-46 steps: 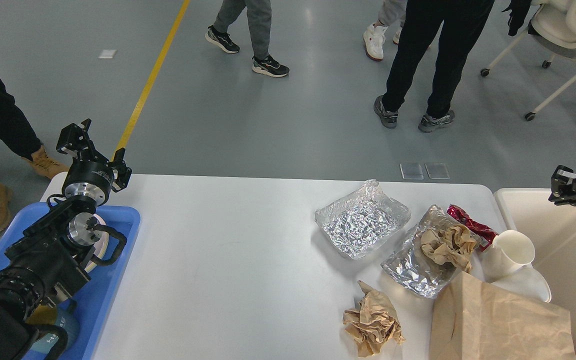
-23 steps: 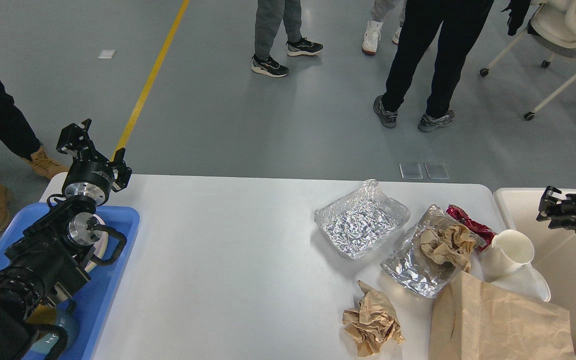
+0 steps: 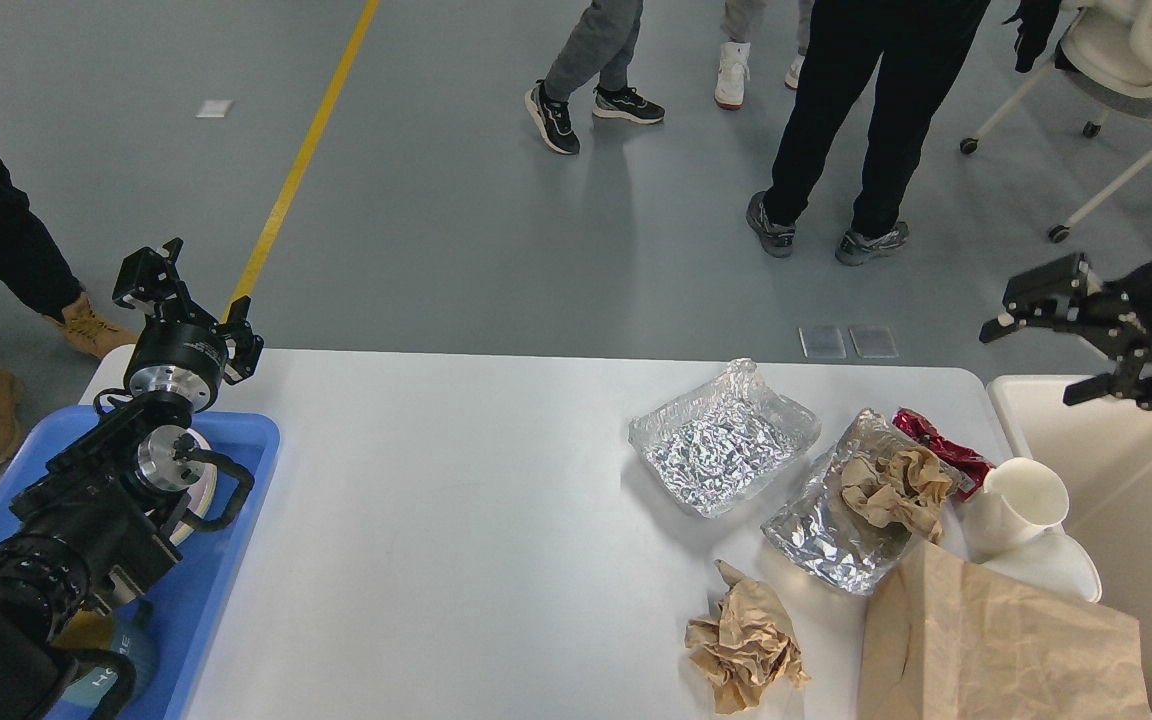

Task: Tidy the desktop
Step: 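Lower the right gripper to the white paper cup near the bin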

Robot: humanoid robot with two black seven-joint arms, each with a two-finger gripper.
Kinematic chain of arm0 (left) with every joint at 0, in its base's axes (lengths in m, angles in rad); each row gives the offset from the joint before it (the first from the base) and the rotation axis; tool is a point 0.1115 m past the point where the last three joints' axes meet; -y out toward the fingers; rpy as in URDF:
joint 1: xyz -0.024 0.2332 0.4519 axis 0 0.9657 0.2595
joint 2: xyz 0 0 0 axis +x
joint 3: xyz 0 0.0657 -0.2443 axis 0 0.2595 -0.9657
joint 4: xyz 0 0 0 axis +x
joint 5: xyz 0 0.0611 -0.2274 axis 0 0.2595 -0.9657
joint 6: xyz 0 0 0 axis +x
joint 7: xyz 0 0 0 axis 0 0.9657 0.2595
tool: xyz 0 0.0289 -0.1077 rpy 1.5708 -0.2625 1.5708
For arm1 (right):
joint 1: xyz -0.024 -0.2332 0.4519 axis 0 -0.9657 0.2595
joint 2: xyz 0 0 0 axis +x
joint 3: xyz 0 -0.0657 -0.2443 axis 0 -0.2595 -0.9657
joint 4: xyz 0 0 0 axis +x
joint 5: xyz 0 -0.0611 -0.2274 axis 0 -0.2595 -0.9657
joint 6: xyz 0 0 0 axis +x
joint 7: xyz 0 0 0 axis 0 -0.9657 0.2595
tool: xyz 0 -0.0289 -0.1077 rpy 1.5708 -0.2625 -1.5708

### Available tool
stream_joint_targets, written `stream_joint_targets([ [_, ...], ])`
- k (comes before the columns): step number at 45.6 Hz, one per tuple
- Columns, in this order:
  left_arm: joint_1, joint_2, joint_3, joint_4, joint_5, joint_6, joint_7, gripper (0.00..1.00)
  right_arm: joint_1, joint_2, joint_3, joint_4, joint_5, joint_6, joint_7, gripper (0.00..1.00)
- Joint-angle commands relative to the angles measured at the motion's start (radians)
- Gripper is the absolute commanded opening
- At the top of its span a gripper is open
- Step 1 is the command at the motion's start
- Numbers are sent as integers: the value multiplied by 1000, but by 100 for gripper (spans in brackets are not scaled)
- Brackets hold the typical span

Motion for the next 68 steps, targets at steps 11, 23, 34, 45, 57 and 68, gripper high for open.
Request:
stream_joint_targets([
  [11, 0, 0, 0, 0, 0, 0, 0, 96, 92, 36, -60, 18, -14, 10, -3, 100],
  [23, 0, 0, 0, 0, 0, 0, 1, 96, -254, 36, -47, -63, -14, -192, -3, 100],
  [34, 0, 0, 0, 0, 0, 0, 0, 96, -446, 40, 18, -120, -12, -353, -3, 100],
  [45, 0, 0, 0, 0, 0, 0, 0, 96, -546, 72, 53, -169, -12, -438, -3, 100],
  [57, 0, 0, 0, 0, 0, 0, 0, 96, -653, 129, 75, -239, 0, -522, -5, 100],
  [68, 0, 0, 0, 0, 0, 0, 0, 96, -687, 143, 75, -238, 0, -559, -8, 46],
])
